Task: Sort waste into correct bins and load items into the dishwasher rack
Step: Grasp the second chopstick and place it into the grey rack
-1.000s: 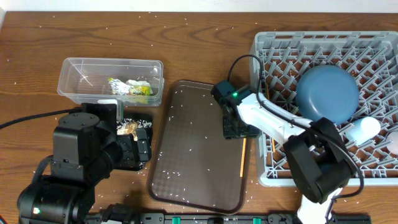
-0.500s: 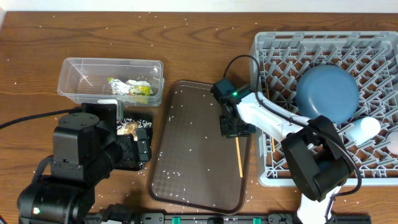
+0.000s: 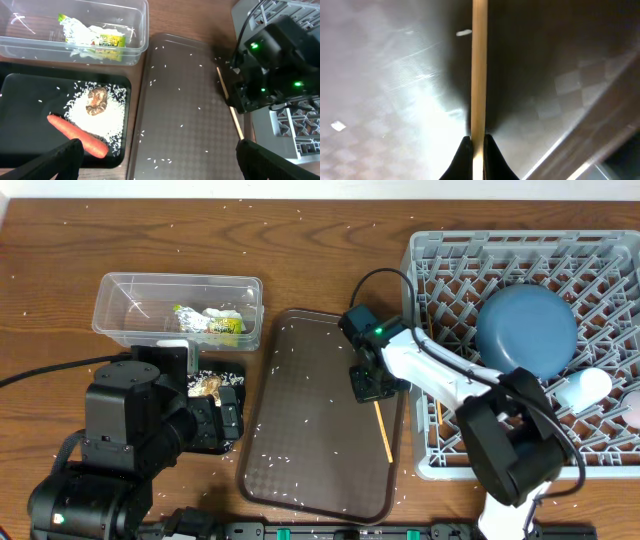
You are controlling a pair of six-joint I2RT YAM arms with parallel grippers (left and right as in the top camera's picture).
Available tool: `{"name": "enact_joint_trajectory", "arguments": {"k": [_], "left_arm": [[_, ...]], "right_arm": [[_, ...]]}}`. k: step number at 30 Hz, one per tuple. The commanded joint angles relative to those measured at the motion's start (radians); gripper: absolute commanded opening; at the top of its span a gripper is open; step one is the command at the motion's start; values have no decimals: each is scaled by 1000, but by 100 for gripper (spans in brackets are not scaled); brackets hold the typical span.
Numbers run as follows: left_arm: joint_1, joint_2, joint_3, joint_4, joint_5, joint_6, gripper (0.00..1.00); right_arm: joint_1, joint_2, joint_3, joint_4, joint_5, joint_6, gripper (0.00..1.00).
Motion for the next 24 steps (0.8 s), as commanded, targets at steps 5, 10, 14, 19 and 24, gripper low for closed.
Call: {"name": "enact_joint_trajectory", "arguments": {"k": [5,10,14,19,24], "left_arm": [[5,1,18,-2,-9,0,98],[5,1,18,-2,-9,0,98],[5,1,18,-2,-9,0,98],[5,1,18,-2,-9,0,98],[5,1,18,-2,-9,-1,98]], "right_arm": [[-61,-346,20,0,34,-76,1],[-217,-498,20,-39,58,-97,1],[-346,-513,19,-68,57,-134,1],[-425,-464,5,-81,55,-196,1],[-408,-380,5,-61,-22,-238,1]]}}
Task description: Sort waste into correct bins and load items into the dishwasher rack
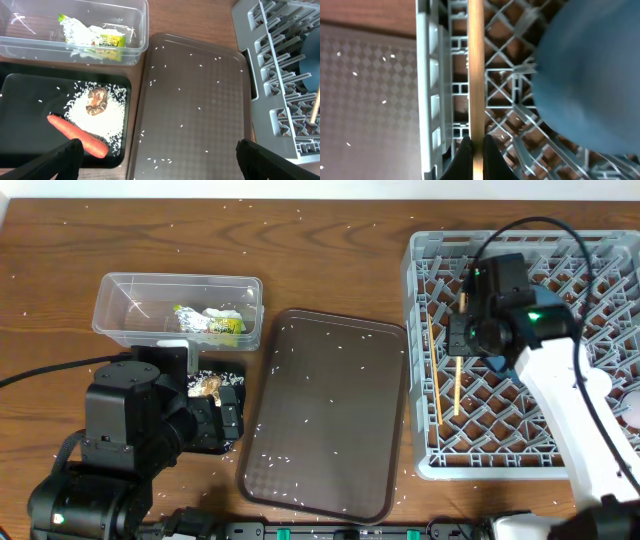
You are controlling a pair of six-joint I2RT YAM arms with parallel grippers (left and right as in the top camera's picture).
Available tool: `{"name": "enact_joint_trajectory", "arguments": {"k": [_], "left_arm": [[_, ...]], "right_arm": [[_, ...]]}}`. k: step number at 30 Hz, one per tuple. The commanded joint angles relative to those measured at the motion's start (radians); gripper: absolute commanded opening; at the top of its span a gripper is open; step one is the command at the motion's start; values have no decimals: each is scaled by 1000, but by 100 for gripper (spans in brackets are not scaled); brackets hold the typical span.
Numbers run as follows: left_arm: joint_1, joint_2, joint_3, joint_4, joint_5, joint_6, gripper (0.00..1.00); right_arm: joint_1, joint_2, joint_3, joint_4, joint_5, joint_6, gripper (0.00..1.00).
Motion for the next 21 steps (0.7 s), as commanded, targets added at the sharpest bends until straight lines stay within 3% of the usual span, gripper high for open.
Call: {"name": "enact_joint_trajectory", "arguments": {"k": [1,2,4,6,14,15,16,21], "left_arm": [[5,1,18,-3,-9,0,98],[5,1,18,-3,-9,0,98],[5,1,18,-3,-9,0,98],[5,1,18,-3,-9,0,98],[5,1,19,-3,-9,0,98],[5,1,18,-3,-9,0,98],[5,1,18,-3,-9,-1,98],[5,1,18,-3,-9,0,98]], "right_arm": [[14,60,-8,10,-50,-50,1],[15,72,-8,11,-50,-50,12],[15,84,-8,12,-60,-34,43],[15,71,-4,10,-96,-32,50],[42,-196,3,1,-245,-32,59],[51,-240,3,-10,-259,-32,75],[58,-276,3,-24,-259,-32,99],[66,-446,3,-152,-140,-31,99]]}}
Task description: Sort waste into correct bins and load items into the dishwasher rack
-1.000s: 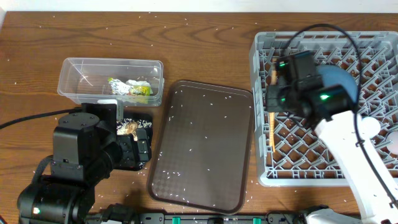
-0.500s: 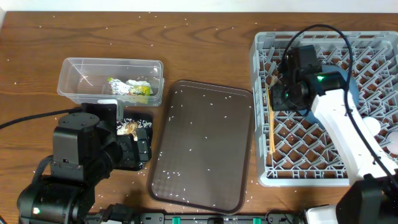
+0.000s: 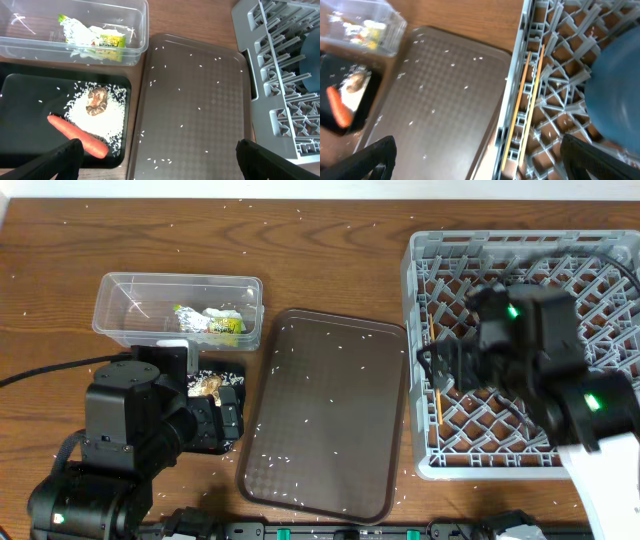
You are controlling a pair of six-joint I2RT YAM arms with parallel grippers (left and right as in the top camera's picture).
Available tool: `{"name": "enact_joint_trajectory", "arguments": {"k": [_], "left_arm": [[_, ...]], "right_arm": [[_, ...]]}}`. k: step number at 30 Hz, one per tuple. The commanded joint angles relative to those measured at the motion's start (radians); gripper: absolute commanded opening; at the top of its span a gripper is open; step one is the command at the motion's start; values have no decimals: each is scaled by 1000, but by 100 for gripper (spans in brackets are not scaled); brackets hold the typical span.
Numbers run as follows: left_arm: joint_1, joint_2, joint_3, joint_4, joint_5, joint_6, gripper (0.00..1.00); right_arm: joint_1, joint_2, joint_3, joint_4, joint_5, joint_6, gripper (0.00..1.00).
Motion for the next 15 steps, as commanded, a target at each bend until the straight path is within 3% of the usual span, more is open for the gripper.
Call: {"name": "enact_joint_trajectory", "arguments": {"k": [1,10,15], "left_arm": [[5,1,18,-2,-9,0,98],[5,1,19,-2,-9,0,98],[5,1,18,-2,-9,-1,98]], "right_arm": [[3,-91,5,-84,98,-4,99],[4,-291,5,-295,32,-5,99],[4,-357,5,-300,94,-77,99]]}}
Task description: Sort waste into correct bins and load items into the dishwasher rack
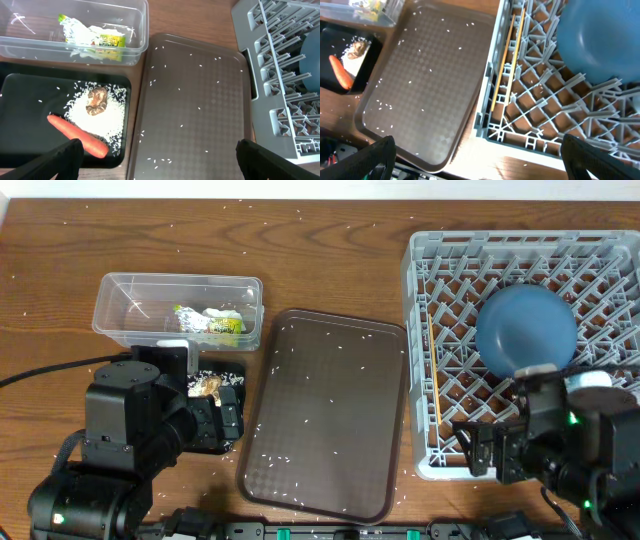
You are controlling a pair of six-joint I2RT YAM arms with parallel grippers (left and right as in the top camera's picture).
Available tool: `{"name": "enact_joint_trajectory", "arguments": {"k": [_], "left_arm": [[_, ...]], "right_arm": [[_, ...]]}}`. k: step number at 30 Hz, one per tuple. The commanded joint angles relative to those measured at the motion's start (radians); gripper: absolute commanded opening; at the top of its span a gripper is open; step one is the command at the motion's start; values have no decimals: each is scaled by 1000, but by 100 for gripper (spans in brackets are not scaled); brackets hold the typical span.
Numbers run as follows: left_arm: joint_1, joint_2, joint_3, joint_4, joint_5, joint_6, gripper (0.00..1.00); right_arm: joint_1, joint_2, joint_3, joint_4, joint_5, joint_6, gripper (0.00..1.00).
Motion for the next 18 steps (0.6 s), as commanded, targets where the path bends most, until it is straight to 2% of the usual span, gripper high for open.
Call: {"name": "enact_joint_trajectory", "arguments": {"k": [1,6,10,13,18], "left_arm": [[5,1,19,-3,-9,0,98],[5,1,18,-3,-9,0,98],[5,1,18,-3,-9,0,98],[5,1,18,-3,-9,0,98],[5,1,18,-3,-9,0,98]], "right_arm": [[4,-32,5,6,53,-62,99],[4,-102,3,18,138,-99,99],[-4,-177,-41,106,160,-161,99],[-37,-264,-135,254,157,-219,99],[-70,-407,-376,446,156,-217,99]]}}
